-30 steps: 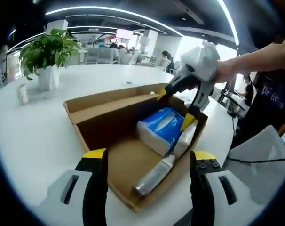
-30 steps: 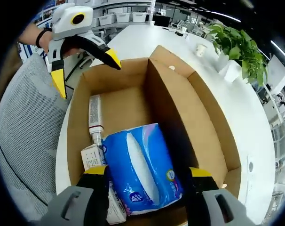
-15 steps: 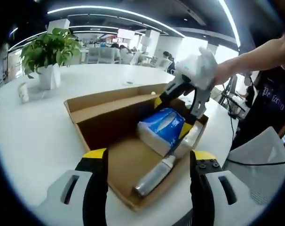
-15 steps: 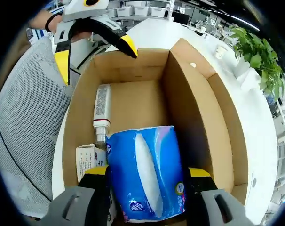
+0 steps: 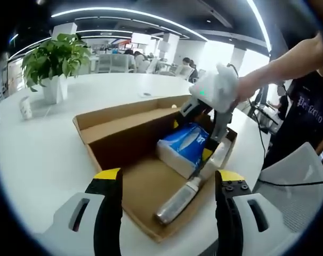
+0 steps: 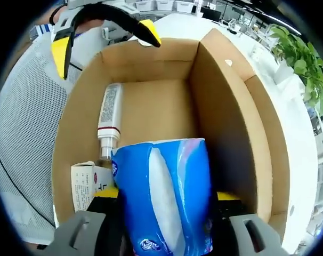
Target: Operate the shoe box by opening the lid, removing the specified soft item, and placing it in the target area until the item is outside and the box remains undamaged.
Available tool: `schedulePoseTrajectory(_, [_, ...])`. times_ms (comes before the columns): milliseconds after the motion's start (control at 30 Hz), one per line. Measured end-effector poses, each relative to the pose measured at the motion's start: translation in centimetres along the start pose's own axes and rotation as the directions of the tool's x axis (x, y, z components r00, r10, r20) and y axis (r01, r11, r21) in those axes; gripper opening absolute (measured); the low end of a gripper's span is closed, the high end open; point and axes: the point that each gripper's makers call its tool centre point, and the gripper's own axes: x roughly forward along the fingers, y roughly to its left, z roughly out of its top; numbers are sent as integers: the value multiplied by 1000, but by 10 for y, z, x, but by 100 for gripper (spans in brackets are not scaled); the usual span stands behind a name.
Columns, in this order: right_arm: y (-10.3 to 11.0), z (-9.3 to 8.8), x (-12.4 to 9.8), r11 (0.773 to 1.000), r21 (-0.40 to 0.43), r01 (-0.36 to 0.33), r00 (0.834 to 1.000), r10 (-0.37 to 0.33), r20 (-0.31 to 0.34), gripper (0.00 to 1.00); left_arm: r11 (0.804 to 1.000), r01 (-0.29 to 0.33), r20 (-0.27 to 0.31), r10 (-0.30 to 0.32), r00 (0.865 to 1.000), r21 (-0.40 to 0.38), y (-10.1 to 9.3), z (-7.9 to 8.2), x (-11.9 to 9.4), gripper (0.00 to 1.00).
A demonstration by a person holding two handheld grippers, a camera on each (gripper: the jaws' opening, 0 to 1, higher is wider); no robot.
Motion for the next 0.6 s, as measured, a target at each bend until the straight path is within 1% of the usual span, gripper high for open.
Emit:
schedulePoseTrajectory(167, [1, -2, 5, 1000, 3, 1, 1000, -1, -13, 64, 1000, -3, -1, 3, 1000, 1, 3, 0, 0, 70])
schedulePoseTrajectory(400, [-1, -2, 7, 999, 31, 30, 1000, -30, 7, 63, 1000, 5, -11, -5, 1000, -1, 1, -4, 2, 69])
schedulePoseTrajectory(600, [-1, 0, 5, 995, 89, 55, 998, -58, 34, 57, 1000, 10, -13, -10, 1000, -1, -1, -4, 3, 69])
